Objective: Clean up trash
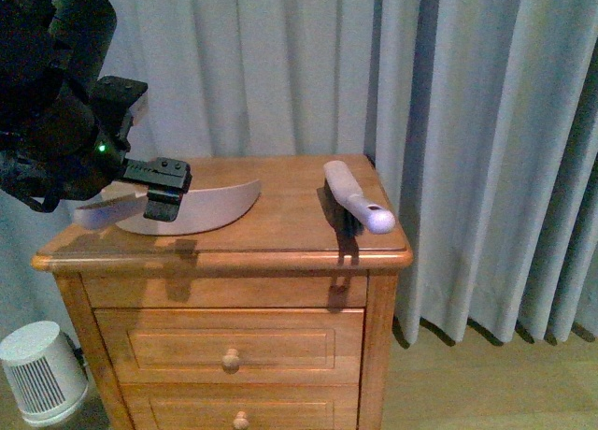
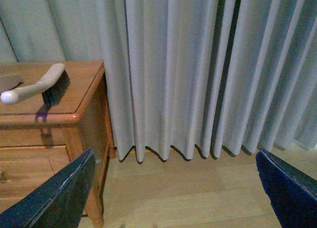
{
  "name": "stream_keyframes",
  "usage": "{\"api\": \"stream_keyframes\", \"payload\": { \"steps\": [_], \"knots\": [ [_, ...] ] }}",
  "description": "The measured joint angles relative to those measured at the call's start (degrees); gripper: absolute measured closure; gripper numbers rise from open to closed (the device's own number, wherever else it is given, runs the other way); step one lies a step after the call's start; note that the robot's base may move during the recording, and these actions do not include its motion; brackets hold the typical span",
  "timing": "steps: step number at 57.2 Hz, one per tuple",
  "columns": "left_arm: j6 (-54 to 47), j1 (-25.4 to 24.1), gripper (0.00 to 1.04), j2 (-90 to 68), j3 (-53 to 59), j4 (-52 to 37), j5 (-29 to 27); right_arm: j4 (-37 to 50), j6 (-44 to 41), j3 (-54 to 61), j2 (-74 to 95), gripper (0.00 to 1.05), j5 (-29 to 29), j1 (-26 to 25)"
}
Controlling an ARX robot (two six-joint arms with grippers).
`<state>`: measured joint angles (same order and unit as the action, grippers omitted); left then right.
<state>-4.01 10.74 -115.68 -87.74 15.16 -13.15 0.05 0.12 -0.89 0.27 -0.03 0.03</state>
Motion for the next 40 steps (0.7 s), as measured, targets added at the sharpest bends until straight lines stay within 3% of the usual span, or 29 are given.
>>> {"api": "stream_keyframes", "payload": {
  "steps": [23, 30, 40],
  "knots": [
    [0.02, 0.07, 0.11, -1.86, -0.15, 0.63, -0.39, 0.0, 0.0, 0.0, 0.0, 0.07, 0.0, 0.0],
    [0.26, 0.07, 0.32, -2.1, -0.15, 0.61, -1.36, 0.0, 0.0, 0.0, 0.0, 0.07, 0.0, 0.0],
    [0.13, -0.22, 0.75, -1.99, -0.15, 0.61, -1.25, 0.0, 0.0, 0.0, 0.0, 0.07, 0.0, 0.0]
  ]
}}
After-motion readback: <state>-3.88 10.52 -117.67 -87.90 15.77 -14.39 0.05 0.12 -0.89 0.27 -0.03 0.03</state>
